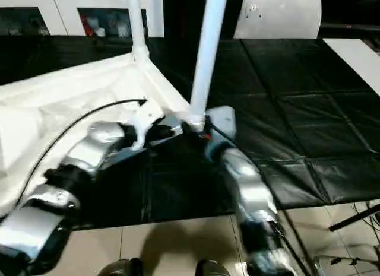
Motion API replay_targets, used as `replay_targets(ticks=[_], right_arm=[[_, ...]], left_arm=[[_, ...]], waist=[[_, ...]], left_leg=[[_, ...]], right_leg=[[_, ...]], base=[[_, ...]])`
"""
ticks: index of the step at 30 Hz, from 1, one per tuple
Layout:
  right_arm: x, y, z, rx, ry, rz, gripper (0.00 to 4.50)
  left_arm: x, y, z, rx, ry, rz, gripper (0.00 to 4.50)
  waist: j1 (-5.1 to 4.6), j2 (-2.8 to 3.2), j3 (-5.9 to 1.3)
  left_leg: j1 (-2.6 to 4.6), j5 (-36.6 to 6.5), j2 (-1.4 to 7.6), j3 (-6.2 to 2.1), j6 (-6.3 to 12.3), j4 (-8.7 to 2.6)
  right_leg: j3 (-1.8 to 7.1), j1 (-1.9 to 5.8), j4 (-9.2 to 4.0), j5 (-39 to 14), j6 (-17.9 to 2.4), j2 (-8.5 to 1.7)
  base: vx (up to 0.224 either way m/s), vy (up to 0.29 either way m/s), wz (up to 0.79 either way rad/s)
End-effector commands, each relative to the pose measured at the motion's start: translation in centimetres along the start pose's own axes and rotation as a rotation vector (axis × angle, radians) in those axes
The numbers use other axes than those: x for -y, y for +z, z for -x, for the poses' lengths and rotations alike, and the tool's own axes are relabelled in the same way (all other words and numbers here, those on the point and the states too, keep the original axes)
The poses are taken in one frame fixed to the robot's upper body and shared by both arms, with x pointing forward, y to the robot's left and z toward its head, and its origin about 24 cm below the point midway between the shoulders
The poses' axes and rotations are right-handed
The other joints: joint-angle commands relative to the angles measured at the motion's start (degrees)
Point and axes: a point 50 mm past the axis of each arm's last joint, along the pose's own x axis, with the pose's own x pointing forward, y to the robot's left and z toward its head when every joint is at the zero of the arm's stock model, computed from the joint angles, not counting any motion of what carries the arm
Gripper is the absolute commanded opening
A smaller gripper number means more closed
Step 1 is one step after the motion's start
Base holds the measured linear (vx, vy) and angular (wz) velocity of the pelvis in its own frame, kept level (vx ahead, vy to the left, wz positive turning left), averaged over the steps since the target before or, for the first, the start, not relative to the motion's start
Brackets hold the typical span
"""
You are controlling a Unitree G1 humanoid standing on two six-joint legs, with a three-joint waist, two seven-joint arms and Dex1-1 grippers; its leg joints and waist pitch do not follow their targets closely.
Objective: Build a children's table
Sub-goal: Rotate leg to tighten
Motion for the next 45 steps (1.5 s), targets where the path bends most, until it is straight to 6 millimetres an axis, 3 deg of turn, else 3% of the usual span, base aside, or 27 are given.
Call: replay_targets(ticks=[1,4,5,6,7,12,13,18,20,25,26,27,28,30,31,32,34,36,37,38,39,40,41,42,43,44,45], right_arm=[[-0.3,1.0,0.8,0.036,0.038,0.008,3.98],[-0.3,0.7,2.3,0.017,0.046,0.058,4.28],[-0.3,0.6,2.4,0.015,0.044,0.061,4.37],[-0.2,0.4,3.0,0.005,0.03,0.078,4.42],[-0.1,0.3,3.4,0.001,0.012,0.06,4.47],[-0.2,0.0,4.1,0.005,-0.023,-0.007,4.47],[-0.3,0.0,4.1,0.005,-0.029,-0.012,4.5],[-0.3,0.3,4.1,0.011,-0.065,-0.028,4.5],[-0.4,0.3,4.1,-0.003,-0.08,-0.041,4.5],[-0.2,0.1,4.3,-0.061,-0.112,-0.057,4.5],[-0.2,-0.1,4.5,-0.077,-0.125,-0.049,4.5],[-0.2,-0.1,4.5,-0.08,-0.128,-0.046,4.5],[-0.3,-0.3,4.8,-0.096,-0.139,-0.036,4.5],[-0.3,-0.4,4.9,-0.102,-0.142,-0.035,4.5],[-0.4,-0.6,5.1,-0.112,-0.143,-0.036,4.5],[-0.5,-0.8,5.5,-0.121,-0.142,-0.036,4.5],[-0.4,-1.0,5.8,-0.13,-0.156,-0.044,4.5],[-0.3,-1.1,6.0,-0.135,-0.181,-0.082,4.5],[-0.2,-1.1,6.1,-0.139,-0.191,-0.098,4.5],[-0.1,-1.1,6.2,-0.143,-0.196,-0.104,4.5],[-0.1,-1.1,6.2,-0.142,-0.203,-0.102,4.5],[-0.1,-1.1,6.2,-0.14,-0.205,-0.101,4.5],[0.0,-1.1,6.2,-0.14,-0.208,-0.105,4.5],[0.0,-1.1,6.2,-0.139,-0.209,-0.104,4.5],[0.0,-1.1,6.2,-0.138,-0.21,-0.102,4.5],[0.0,-1.1,6.2,-0.137,-0.21,-0.1,4.5],[0.0,-1.1,6.2,-0.137,-0.211,-0.1,4.5]], left_arm=[[0.3,-0.4,0.2,0.015,-0.049,-0.067,0.0],[-0.8,-0.9,1.1,-0.021,-0.029,-0.121,0.0],[-0.8,-0.9,1.1,-0.023,-0.027,-0.126,0.0],[-1.4,-1.0,1.6,-0.038,-0.02,-0.17,0.0],[-1.9,-1.0,1.9,-0.037,-0.003,-0.174,0.0],[-2.7,0.1,2.9,0.094,-0.008,-0.139,0.0],[-2.7,0.2,3.0,0.115,-0.017,-0.12,0.44],[-2.7,0.8,3.4,0.265,-0.005,-0.007,0.91],[-3.0,0.6,3.5,0.273,0.075,0.028,1.02],[-2.5,-0.4,4.6,0.33,0.315,0.217,1.02],[-1.9,-1.1,5.0,0.319,0.404,0.274,1.02],[-1.7,-1.2,5.2,0.318,0.421,0.284,1.02],[-0.8,-1.6,5.8,0.319,0.486,0.308,1.02],[-0.4,-1.8,6.0,0.318,0.51,0.315,1.02],[0.5,-2.0,6.4,0.324,0.547,0.339,1.02],[1.8,-2.1,7.1,0.341,0.6,0.361,1.02],[3.6,-1.9,8.0,0.362,0.651,0.394,1.02],[4.6,-1.8,8.6,0.366,0.682,0.415,1.02],[5.1,-2.0,8.7,0.365,0.698,0.431,1.02],[5.4,-2.0,8.8,0.355,0.711,0.438,1.02],[5.8,-2.2,8.7,0.321,0.711,0.435,1.02],[6.0,-2.2,8.7,0.31,0.71,0.434,1.02],[6.1,-2.3,8.7,0.296,0.712,0.428,1.02],[6.1,-2.3,8.6,0.293,0.715,0.432,1.02],[6.1,-2.3,8.6,0.287,0.721,0.441,1.02],[6.2,-2.2,8.6,0.285,0.724,0.448,1.02],[6.3,-2.1,8.7,0.281,0.729,0.453,1.02]], waist=[[0.19,-0.46,-5.16],[0.07,-0.59,-5.13],[0.07,-0.59,-5.13],[0.11,-0.56,-4.96],[0.04,-0.7,-5.05],[-0.09,-0.7,-5.2],[0.03,-0.59,-5.37],[0.56,-0.49,-5.58],[0.74,-0.4,-5.53],[0.7,-0.64,-5.19],[0.73,-0.52,-5.15],[0.52,-0.39,-4.89],[0.47,-0.48,-4.95],[0.42,-0.77,-4.72],[0.51,-0.67,-4.82],[0.36,-0.95,-4.68],[0.13,-1.45,-4.46],[0.09,-1.19,-4.52],[-0.14,-2.21,-4.47],[-0.2,-1.89,-4.18],[-0.49,-1.63,-3.89],[-1.12,-1.42,-3.36],[-1.74,-1.39,-2.97],[-2.56,-0.55,-2.25],[-2.63,0.6,-1.54],[1.28,1.86,-1.94],[1.82,1.04,-2.75]], left_leg=[[1.57,-7.88,3.73,-1.74,5.25,-3.37],[1.87,-12.46,3.78,-1.73,2.08,-3.56],[1.87,-12.46,3.78,-1.73,2.08,-3.56],[1.98,-14.55,3.73,-1.86,0.52,-3.68],[2.07,-15.2,3.82,-1.95,-0.24,-3.8],[1.94,-14.86,3.72,-1.93,-0.35,-3.74],[2.0,-13.91,3.75,-1.87,-0.13,-3.65],[2.11,-10.62,3.81,-1.52,1.01,-3.33],[2.08,-10.92,3.67,-1.48,1.34,-3.29],[2.04,-15.86,4.23,-1.83,-1.31,-3.52],[2.23,-16.39,3.97,-1.75,-1.32,-3.41],[2.11,-17.67,4.31,-1.98,-1.97,-3.65],[2.55,-19.77,3.94,-1.92,-2.59,-3.4],[2.38,-21.26,3.98,-2.11,-3.1,-3.64],[2.74,-21.82,3.91,-2.11,-3.24,-3.51],[2.36,-22.17,4.22,-2.36,-3.54,-3.73],[2.49,-23.73,4.23,-2.3,-3.46,-3.78],[2.63,-24.92,3.97,-2.47,-3.64,-3.71],[2.55,-25.55,4.0,-2.49,-3.64,-3.74],[3.0,-28.97,3.8,-2.81,-4.29,-3.75],[4.5,-34.54,3.67,-3.17,-5.43,-3.43],[5.91,-39.73,3.43,-3.59,-6.08,-3.14],[6.54,-42.47,3.41,-3.83,-6.19,-3.13],[7.48,-49.07,4.2,-4.19,-6.55,-4.28],[5.02,-54.84,5.77,-3.68,-7.34,-8.27],[-1.36,-60.67,3.63,1.14,-10.41,-11.73],[0.08,-56.2,4.77,1.89,-8.95,-11.79]], right_leg=[[2.89,3.33,-3.03,-7.6,-12.49,-3.79],[2.91,3.0,-3.83,-15.2,-10.89,-3.82],[2.91,3.0,-3.83,-15.2,-10.89,-3.82],[2.95,2.75,-4.36,-19.61,-9.55,-3.86],[2.98,2.64,-4.25,-20.05,-9.09,-3.78],[2.97,2.58,-4.04,-17.79,-10.15,-3.77],[3.01,2.55,-3.7,-15.79,-10.81,-3.77],[2.87,2.7,-2.62,-8.07,-14.34,-3.67],[2.84,2.74,-2.66,-8.47,-14.04,-3.58],[2.88,2.86,-2.99,-16.53,-12.33,-3.8],[2.9,2.46,-3.45,-18.01,-11.81,-3.71],[2.93,2.46,-3.58,-19.57,-11.14,-3.65],[2.85,1.97,-4.09,-23.34,-9.4,-3.39],[2.77,1.89,-4.68,-26.67,-7.49,-3.42],[2.78,1.58,-4.77,-27.61,-6.93,-3.38],[2.81,1.92,-4.7,-27.72,-6.5,-3.53],[2.78,1.5,-5.19,-28.82,-5.36,-3.29],[2.65,1.27,-5.43,-30.85,-3.84,-3.08],[2.56,1.33,-5.56,-31.88,-3.27,-3.04],[2.25,1.3,-6.04,-37.32,-1.24,-3.21],[1.62,0.66,-6.77,-42.27,0.45,-2.81],[0.23,0.43,-8.14,-45.74,1.74,-2.15],[-1.05,0.57,-8.87,-46.99,2.39,-1.55],[-4.5,1.86,-9.58,-45.75,2.89,0.24],[-5.85,4.78,-4.84,-38.99,1.33,1.69],[-7.22,10.53,7.07,-16.92,-2.36,2.95],[-3.37,10.81,8.97,-20.99,-1.11,1.89]], base=[[0.0,0.0,0.0],[0.0,0.0,0.0],[0.0,0.0,0.0],[0.0,0.0,0.0],[0.0,0.0,0.0],[0.0,0.0,0.0],[0.0,0.0,0.0],[0.0,0.0,0.0],[0.0,0.0,0.0],[0.0,0.0,0.0],[0.0,0.0,0.0],[0.0,0.0,0.0],[0.0,0.0,0.0],[0.0,0.0,0.0],[0.0,0.0,0.0],[0.0,0.0,0.0],[0.0,0.0,0.0],[0.0,0.0,0.0],[0.0,0.0,0.0],[0.0,0.0,0.0],[0.0,0.0,0.0],[0.0,0.0,0.0],[0.0,0.0,0.0],[0.0,0.0,0.0],[-0.08,0.046,-0.04],[-0.08,0.046,-0.04],[-0.056,0.0,-0.01]])
